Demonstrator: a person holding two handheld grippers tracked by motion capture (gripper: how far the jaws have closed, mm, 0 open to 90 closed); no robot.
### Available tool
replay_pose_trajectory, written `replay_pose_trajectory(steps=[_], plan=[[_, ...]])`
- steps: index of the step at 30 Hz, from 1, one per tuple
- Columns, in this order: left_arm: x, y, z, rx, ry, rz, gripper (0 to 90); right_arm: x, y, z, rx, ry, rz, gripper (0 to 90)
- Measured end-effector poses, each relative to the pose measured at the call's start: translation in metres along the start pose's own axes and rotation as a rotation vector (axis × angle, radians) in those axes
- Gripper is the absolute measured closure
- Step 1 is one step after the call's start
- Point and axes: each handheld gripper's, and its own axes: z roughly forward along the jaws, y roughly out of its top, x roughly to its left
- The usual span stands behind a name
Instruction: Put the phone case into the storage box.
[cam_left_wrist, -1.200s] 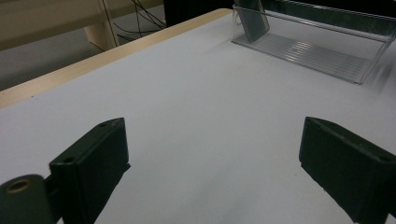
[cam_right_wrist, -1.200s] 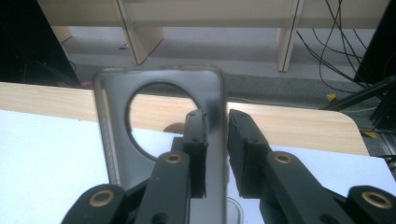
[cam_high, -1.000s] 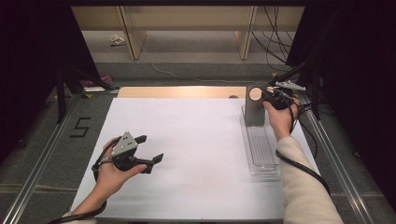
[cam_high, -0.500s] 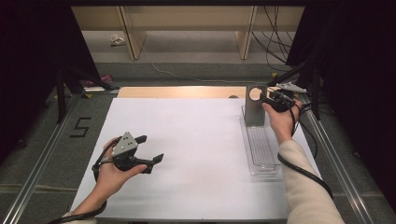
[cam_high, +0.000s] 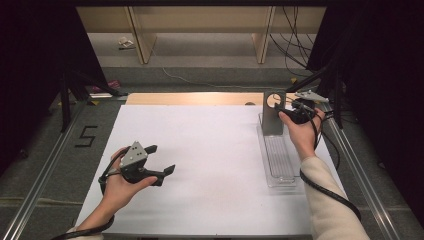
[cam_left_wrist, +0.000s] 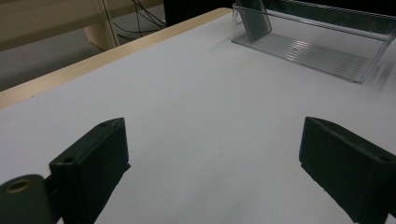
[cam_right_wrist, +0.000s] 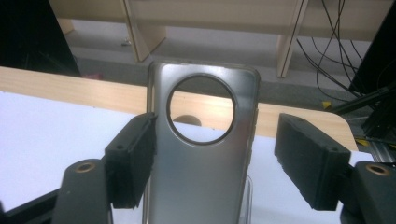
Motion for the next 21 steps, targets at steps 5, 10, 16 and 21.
replay_pose_trajectory(steps=[5, 10, 16, 21], plan=[[0.0, 0.0, 0.0, 0.001, 0.0, 0.0, 7.7, 0.002, -0.001, -0.004, 0.0, 0.012, -0.007, 28.3], [0.0, 0.0, 0.0, 0.0, 0.001, -0.002, 7.8, 0.006, -0.005, -0.01, -0.002, 0.033, -0.017, 25.9], [0.0, 0.0, 0.0, 0.0, 0.0, -0.001, 7.8, 0.009, -0.007, -0.014, 0.001, 0.053, -0.02, 25.2], [0.0, 0.0, 0.0, -0.001, 0.001, -0.001, 7.8, 0.013, -0.007, -0.019, -0.001, 0.066, -0.024, 24.3]])
